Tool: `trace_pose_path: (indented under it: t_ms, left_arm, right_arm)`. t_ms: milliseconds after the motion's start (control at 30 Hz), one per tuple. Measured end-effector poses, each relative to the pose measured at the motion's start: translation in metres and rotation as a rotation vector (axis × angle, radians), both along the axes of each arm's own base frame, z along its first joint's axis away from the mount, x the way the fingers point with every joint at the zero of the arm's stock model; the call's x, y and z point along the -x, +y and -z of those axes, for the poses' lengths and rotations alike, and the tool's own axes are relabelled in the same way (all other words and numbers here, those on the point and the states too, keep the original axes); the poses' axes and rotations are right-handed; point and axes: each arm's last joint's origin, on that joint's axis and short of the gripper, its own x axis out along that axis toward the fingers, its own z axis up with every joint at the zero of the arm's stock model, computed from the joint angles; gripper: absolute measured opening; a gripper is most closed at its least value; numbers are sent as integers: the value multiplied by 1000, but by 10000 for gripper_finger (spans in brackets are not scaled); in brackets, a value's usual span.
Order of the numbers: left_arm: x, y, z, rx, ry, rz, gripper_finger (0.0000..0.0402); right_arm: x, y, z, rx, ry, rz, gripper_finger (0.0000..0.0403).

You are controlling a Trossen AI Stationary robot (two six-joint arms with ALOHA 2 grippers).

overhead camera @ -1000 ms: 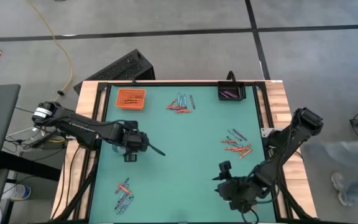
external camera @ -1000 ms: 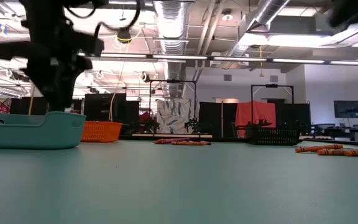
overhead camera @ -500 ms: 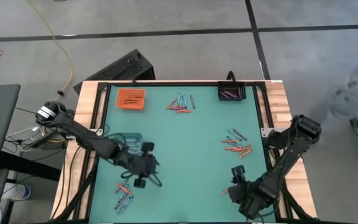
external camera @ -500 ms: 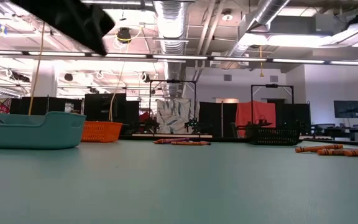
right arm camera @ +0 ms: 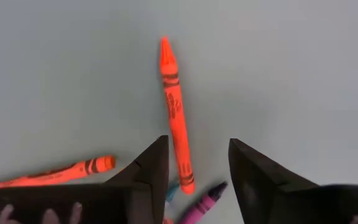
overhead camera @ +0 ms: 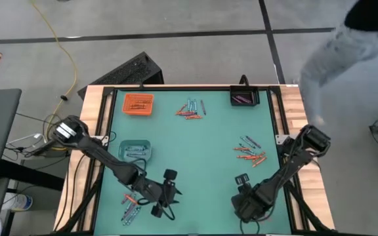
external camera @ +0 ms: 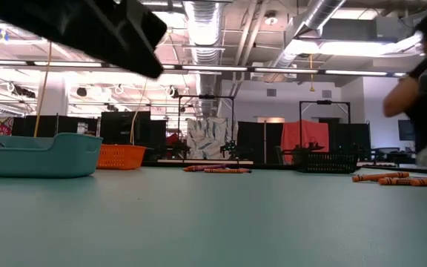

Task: Sort crayons
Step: Put the orange crayon into the top left orange bin

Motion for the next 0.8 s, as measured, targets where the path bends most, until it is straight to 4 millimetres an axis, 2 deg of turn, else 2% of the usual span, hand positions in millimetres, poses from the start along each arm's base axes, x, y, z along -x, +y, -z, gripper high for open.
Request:
trace_pose_path:
  t_ms: [133,333,633,800]
  left_arm:
    - [-5,-3,9,6,-8,-2,142]
    - [-5,-6,7,24,-32,4,142]
    - [-4,-9,4,36,-57,14,142]
    - [-5,-9,3,44,-71,13,142]
  right_arm:
    - [-4,-1,0,-23,-13,6,129]
    - [-4,3,1,-53,-10,2,109]
    - [-7,10,29,-26,74,-8,106]
    - [-7,12,31,-24,76,-7,83]
